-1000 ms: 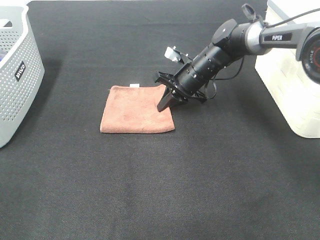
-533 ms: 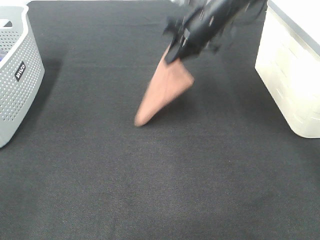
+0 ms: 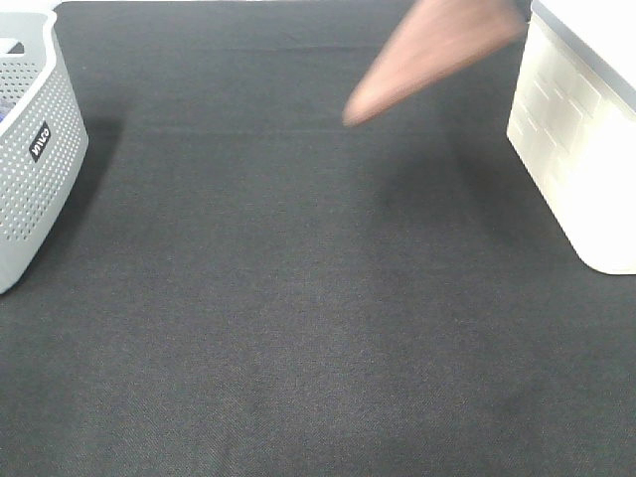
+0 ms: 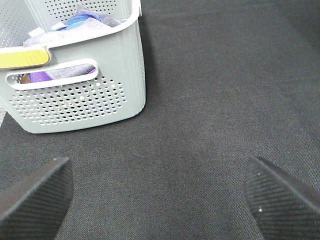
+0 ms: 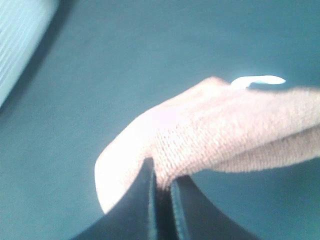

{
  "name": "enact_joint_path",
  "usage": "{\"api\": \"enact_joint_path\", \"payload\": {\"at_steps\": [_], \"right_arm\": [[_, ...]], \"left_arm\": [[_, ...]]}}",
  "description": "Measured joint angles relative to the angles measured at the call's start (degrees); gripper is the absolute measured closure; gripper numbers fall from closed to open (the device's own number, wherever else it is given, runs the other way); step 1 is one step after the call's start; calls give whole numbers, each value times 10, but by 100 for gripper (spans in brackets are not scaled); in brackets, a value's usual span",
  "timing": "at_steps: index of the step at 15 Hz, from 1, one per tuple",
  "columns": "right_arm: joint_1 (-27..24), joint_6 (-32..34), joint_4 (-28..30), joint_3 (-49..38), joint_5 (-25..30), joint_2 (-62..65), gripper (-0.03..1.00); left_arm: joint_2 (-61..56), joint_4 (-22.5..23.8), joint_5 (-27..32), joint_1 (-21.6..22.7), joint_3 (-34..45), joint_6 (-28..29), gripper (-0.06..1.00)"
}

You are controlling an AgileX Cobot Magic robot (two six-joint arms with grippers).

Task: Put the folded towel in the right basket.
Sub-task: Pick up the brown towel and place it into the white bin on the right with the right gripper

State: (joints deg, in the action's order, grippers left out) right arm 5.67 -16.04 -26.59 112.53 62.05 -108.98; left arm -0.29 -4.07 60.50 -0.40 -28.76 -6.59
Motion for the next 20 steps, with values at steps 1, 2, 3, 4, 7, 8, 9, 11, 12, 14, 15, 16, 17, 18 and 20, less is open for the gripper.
{"api": "enact_joint_path", "payload": {"at_steps": [1,2,3,4,7,8,9,11,12,14,15,16,17,18,20], "right_arm": [[-29,1,1,0,1,13,97],[-62,1,2,0,2,25,97],[-91,3,2,0,3,36,97],[-118,5,2,0,8,44,97],[-201,6,4,0,12,59,97],[-211,6,17,0,12,59,97],[-215,9,42,0,12,58,97],[-216,20,74,0,12,57,97],[-217,28,99,0,12,53,97],[-218,42,113,0,17,30,97],[-218,50,113,0,26,5,97],[-218,52,113,0,29,-12,95],[-218,54,115,0,33,-28,91],[-218,56,117,0,37,-40,85],[-218,70,125,0,37,-53,65]], "left_arm": [[0,0,0,0,0,0,6],[0,0,0,0,0,0,6],[0,0,0,0,0,0,6],[0,0,0,0,0,0,6],[0,0,0,0,0,0,6],[0,0,0,0,0,0,6],[0,0,0,0,0,0,6],[0,0,0,0,0,0,6],[0,0,0,0,0,0,6],[0,0,0,0,0,0,6],[0,0,0,0,0,0,6],[0,0,0,0,0,0,6],[0,0,0,0,0,0,6],[0,0,0,0,0,0,6],[0,0,0,0,0,0,6]]}}
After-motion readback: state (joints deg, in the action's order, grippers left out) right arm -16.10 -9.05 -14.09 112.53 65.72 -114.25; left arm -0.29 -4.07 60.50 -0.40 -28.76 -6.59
